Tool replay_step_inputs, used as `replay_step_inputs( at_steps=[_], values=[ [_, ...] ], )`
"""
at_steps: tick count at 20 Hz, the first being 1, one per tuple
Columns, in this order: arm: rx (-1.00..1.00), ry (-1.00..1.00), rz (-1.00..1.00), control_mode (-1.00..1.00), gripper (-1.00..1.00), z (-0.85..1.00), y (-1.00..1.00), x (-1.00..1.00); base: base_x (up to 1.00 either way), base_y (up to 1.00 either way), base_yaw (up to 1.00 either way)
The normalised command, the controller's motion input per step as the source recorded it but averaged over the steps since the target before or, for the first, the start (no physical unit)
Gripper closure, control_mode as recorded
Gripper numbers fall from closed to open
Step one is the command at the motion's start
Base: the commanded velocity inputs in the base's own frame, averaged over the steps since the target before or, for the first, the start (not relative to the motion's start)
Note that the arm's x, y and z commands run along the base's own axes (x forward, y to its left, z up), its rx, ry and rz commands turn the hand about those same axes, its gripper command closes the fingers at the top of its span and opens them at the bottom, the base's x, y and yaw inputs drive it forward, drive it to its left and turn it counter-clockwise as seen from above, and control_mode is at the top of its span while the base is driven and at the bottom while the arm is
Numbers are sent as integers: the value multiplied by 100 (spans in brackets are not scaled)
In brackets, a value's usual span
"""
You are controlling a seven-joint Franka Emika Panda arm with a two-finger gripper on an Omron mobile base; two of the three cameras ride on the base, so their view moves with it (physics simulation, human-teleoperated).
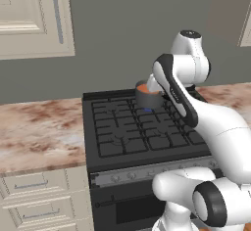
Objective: Wait until the marinara sauce is simmered to a deep red color and then turn off the stove.
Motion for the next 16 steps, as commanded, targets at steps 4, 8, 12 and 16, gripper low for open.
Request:
replay_step_inputs(
  at_steps=[4, 8, 12, 16],
  values=[
    [0, -4, 0, -100, -100, -2, 0, -17, 0, 0, 0],
    [0, -2, 0, -100, -100, 0, 0, 0, 0, 0, 0],
    [0, 0, 0, -100, -100, 0, 0, 0, 0, 0, 0],
    [0, 0, 0, -100, -100, 0, 0, 0, 0, 0, 0]
  ],
)
